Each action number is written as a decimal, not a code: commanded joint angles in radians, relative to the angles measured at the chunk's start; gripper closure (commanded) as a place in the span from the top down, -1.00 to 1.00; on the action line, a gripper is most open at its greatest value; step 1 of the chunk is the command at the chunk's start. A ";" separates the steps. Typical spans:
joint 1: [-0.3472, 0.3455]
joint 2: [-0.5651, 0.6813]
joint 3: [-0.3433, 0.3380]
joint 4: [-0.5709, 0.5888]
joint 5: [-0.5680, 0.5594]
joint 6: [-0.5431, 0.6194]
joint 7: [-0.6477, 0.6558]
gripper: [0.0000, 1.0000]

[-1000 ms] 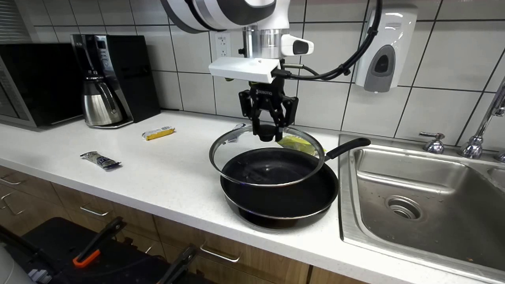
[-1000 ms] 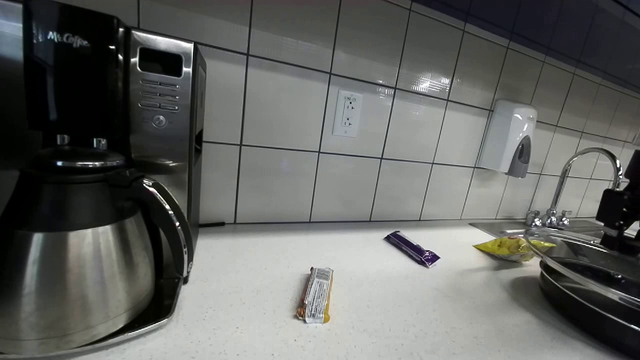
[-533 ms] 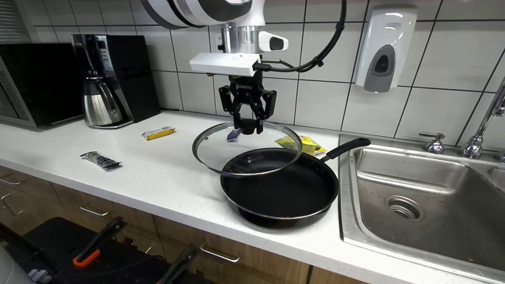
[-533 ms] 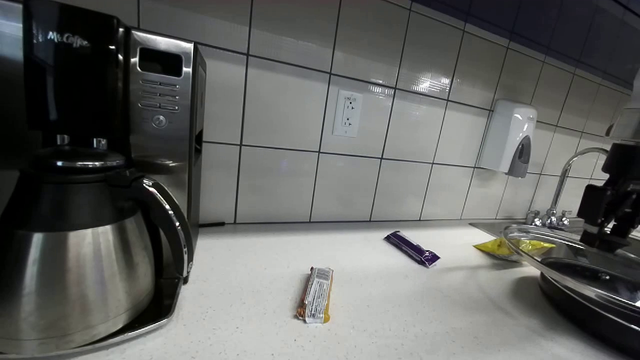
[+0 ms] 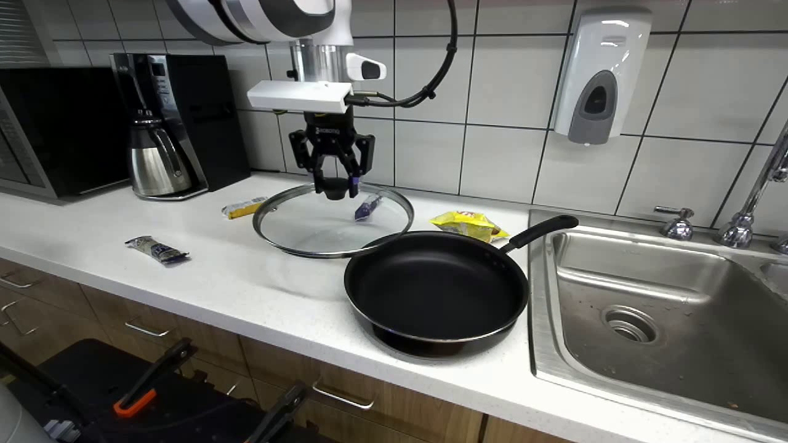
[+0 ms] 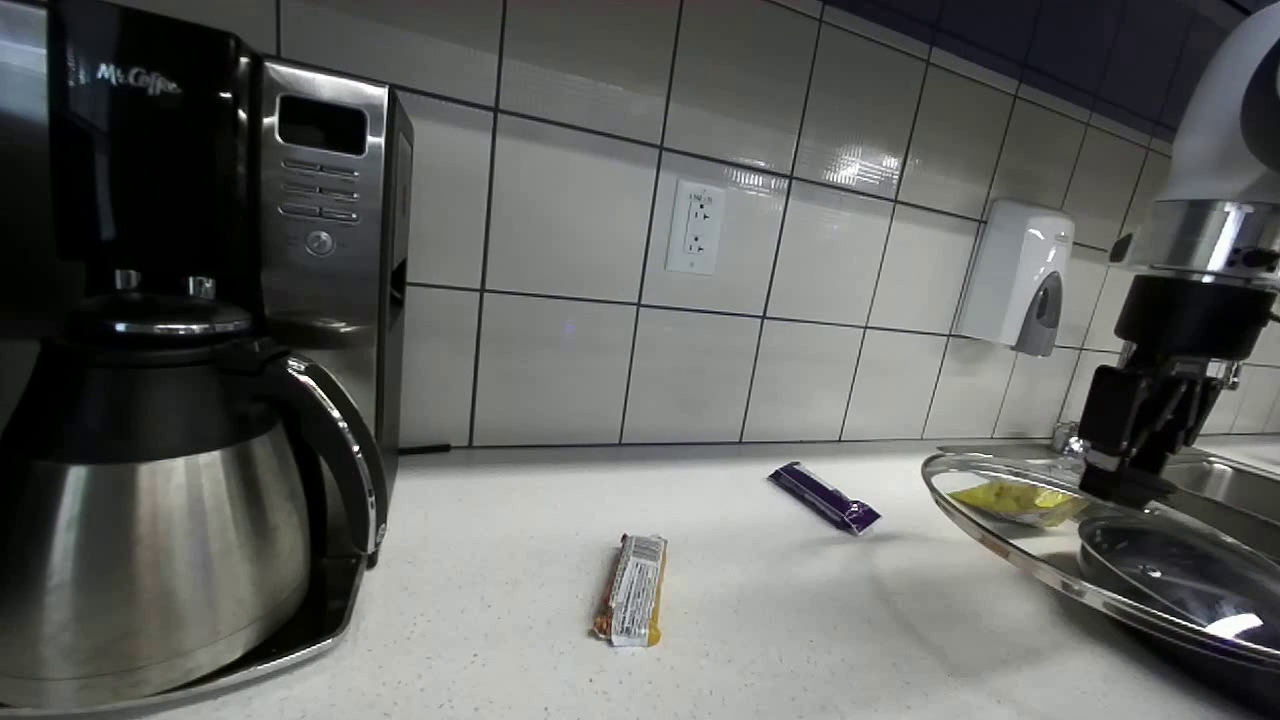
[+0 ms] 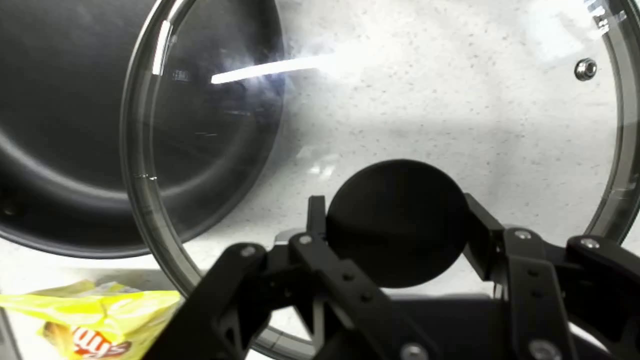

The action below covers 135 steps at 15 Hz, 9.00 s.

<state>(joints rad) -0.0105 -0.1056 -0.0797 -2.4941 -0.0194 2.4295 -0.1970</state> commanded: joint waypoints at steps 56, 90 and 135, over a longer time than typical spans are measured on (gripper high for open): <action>0.097 0.293 0.180 0.111 0.051 0.217 -0.059 1.00; -0.051 0.550 0.137 0.426 0.011 0.241 -0.139 1.00; -0.020 0.626 0.110 0.539 -0.082 0.349 -0.085 -0.95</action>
<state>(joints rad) -0.0495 0.6105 0.0581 -1.8589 -0.0634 2.7532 -0.3303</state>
